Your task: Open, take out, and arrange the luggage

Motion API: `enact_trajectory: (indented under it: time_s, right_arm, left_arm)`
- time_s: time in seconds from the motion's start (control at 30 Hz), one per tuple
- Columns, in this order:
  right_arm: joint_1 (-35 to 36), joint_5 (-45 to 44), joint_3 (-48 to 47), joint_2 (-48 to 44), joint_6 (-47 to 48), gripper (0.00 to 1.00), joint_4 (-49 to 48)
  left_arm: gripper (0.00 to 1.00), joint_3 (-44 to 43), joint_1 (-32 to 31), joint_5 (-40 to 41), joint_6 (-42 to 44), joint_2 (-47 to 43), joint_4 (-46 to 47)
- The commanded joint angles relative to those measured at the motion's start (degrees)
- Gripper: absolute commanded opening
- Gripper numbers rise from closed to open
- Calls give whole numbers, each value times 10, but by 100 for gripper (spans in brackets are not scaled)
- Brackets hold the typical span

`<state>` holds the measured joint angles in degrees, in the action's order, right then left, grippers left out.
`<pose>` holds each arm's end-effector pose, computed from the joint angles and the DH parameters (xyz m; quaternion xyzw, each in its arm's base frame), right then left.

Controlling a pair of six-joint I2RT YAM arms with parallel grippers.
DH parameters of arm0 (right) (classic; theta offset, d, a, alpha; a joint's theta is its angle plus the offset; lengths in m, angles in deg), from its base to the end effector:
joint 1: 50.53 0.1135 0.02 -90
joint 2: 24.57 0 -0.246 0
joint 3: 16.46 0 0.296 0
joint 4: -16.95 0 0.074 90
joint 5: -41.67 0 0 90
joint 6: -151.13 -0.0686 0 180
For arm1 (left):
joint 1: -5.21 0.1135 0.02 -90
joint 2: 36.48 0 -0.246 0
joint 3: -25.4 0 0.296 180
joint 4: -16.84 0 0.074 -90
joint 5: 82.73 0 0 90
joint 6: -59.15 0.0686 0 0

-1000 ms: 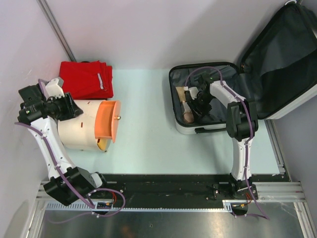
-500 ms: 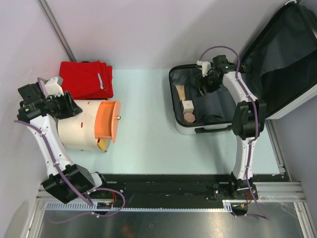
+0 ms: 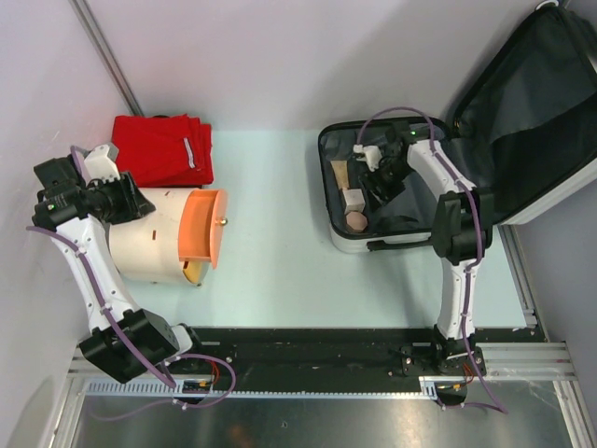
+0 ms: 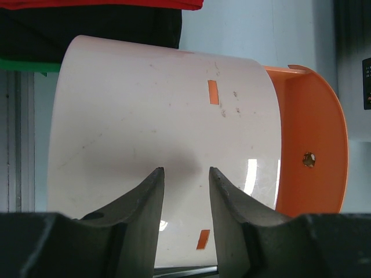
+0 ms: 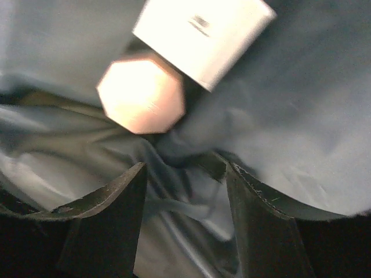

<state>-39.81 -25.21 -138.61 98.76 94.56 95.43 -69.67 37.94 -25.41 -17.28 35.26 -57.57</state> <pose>0.4624 0.1150 0.1781 -0.3834 0.8974 0.1783 0.1258 0.2703 0.1297 0.3618 -0.0582 0.9078 -0.1182 0.3982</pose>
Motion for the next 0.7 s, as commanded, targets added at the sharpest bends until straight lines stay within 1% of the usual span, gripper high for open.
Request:
enact_trajectory:
  time_s: [0.0,0.1,0.2,0.27,0.4,0.43,0.47,0.5,0.57,0.67]
  right_arm:
    - [54,46,7,4,-27,59,-13]
    - [72,46,31,18,-39,55,-33]
    - [83,39,28,52,-56,52,-32]
    - [91,26,23,66,-61,52,-35]
    - [98,-12,0,80,-90,51,-107]
    - [95,-17,-29,83,-110,49,-118]
    - [89,-25,-42,85,-122,43,-143]
    - [84,-30,-54,85,-135,41,-156]
    - [77,-45,-63,77,-153,37,-206]
    - [72,-49,-64,62,-157,34,-249]
  left_arm:
    - [43,11,-4,29,5,9,-46]
    - [43,11,-3,26,3,9,-46]
    - [43,14,-4,24,0,9,-47]
    - [43,15,-4,24,0,9,-47]
    - [43,15,-3,26,1,9,-47]
    - [43,16,-4,25,1,10,-46]
    - [43,17,-5,25,1,10,-47]
    - [43,18,-4,25,2,11,-46]
    - [43,20,-5,25,3,12,-47]
    - [43,21,-5,24,5,12,-46]
